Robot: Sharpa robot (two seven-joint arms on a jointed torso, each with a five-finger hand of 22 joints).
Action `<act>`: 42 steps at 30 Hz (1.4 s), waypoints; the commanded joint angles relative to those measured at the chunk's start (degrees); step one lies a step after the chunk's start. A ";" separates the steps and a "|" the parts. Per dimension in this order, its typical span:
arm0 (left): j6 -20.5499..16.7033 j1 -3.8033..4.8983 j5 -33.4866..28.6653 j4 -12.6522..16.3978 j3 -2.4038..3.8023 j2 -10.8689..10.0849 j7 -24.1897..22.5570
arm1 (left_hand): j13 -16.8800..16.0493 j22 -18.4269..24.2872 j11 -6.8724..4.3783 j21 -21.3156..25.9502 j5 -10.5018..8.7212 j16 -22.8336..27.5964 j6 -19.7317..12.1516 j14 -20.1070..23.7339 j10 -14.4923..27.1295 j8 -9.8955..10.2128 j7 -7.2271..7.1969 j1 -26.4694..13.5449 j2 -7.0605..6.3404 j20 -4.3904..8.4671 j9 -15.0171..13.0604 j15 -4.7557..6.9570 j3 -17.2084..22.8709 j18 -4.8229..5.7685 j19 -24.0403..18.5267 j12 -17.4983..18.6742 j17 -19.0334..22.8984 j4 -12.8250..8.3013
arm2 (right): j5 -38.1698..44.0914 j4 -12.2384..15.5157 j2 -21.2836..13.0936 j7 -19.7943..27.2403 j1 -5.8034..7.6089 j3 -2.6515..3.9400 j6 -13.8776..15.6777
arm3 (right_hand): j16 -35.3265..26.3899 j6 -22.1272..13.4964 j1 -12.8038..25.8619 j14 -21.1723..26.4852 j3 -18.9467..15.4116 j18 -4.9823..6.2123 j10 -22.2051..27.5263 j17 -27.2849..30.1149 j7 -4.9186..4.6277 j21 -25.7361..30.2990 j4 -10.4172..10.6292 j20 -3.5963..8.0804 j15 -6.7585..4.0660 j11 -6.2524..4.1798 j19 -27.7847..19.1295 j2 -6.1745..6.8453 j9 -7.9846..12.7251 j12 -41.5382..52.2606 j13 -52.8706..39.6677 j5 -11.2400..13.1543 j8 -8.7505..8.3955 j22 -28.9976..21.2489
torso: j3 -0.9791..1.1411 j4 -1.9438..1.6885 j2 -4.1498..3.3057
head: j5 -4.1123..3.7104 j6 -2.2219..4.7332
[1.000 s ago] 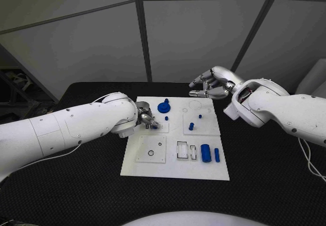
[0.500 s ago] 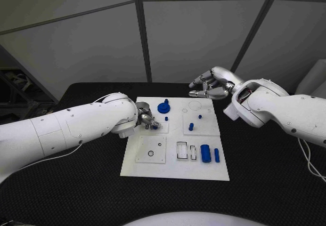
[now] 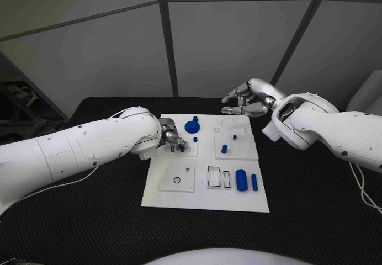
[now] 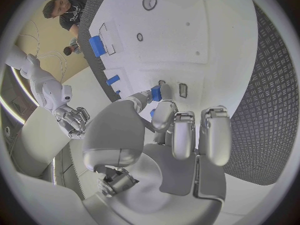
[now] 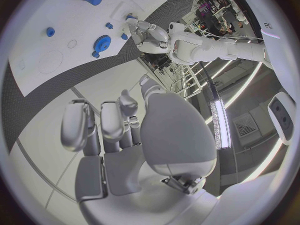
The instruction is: Assemble the parts on the task board
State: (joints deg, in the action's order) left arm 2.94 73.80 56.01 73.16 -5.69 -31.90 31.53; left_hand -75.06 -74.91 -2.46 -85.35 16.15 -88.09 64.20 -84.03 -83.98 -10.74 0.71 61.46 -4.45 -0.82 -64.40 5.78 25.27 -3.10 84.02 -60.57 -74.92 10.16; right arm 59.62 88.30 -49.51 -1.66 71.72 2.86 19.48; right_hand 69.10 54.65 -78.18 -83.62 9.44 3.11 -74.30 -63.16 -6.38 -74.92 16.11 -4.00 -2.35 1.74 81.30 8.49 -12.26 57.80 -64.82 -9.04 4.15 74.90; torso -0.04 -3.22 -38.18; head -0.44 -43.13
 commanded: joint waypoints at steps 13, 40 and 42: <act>3.12 -0.07 0.04 -0.67 0.37 0.07 2.36 | -4.11 -7.08 -0.40 0.25 -0.35 -0.15 0.15 -5.50 -0.39 0.27 0.07 1.94 -0.22 0.52 -0.31 0.47 0.14 0.98 0.87 -0.24 -13.40 -1.39 | 0.17 0.04 -0.01 0.00 0.12 0.03 -0.60 | -0.26 0.43 0.28 -0.40 0.03 0.82 -0.11 0.00 -0.16 0.32 0.41 0.21 -0.21 -0.01 0.30 -0.05 -0.07 0.11 0.06 -0.26 -0.30 0.65 | 0.00 -0.01 0.04 | 0.03 -0.07; 3.21 -0.06 -0.97 -0.18 0.39 0.03 0.71 | -3.72 -6.96 -0.14 0.57 -4.81 -0.13 -0.50 -5.49 -0.28 0.66 0.52 9.32 2.33 0.14 -1.04 -0.02 3.80 0.92 0.66 0.45 -13.37 -9.18 | 0.23 0.01 0.04 -0.04 0.12 0.03 -0.78 | -0.28 0.44 0.46 -0.46 0.06 0.80 -0.16 -0.11 -0.15 0.30 0.39 0.22 -0.22 -0.02 0.39 -0.16 -0.09 0.25 0.00 -0.26 -0.32 0.70 | 0.00 0.01 0.00 | 0.00 -0.14; 3.40 -0.06 -0.97 -0.19 0.39 0.03 0.75 | -3.71 -6.98 -0.13 0.56 -4.74 -0.13 -0.50 -5.49 -0.28 0.65 0.53 9.35 2.32 0.13 -1.06 -0.03 3.85 0.92 0.67 0.47 -13.37 -9.28 | 0.23 0.02 0.03 -0.05 0.12 0.03 -0.78 | -0.28 0.44 0.46 -0.46 0.06 0.80 -0.16 -0.11 -0.15 0.30 0.39 0.22 -0.22 -0.02 0.39 -0.16 -0.09 0.25 0.00 -0.26 -0.32 0.70 | 0.00 -0.01 -0.02 | 0.01 -0.21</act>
State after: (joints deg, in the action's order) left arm 5.29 73.93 55.04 73.05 -5.14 -31.85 32.05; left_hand -75.06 -74.91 -2.20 -85.13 11.21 -88.09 63.77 -83.96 -84.16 -10.24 1.15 68.05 -4.36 -0.83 -65.36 5.37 25.12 -3.10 84.02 -60.29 -74.92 5.06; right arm 59.69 88.25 -49.49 -1.93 71.72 2.86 18.98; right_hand 69.10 54.65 -78.18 -83.62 9.44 3.11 -74.31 -63.21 -6.38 -74.93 16.11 -3.78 -2.35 1.74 81.52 8.49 -12.30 57.80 -64.83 -9.04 4.15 74.90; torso -0.05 -3.22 -38.17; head -0.45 -43.27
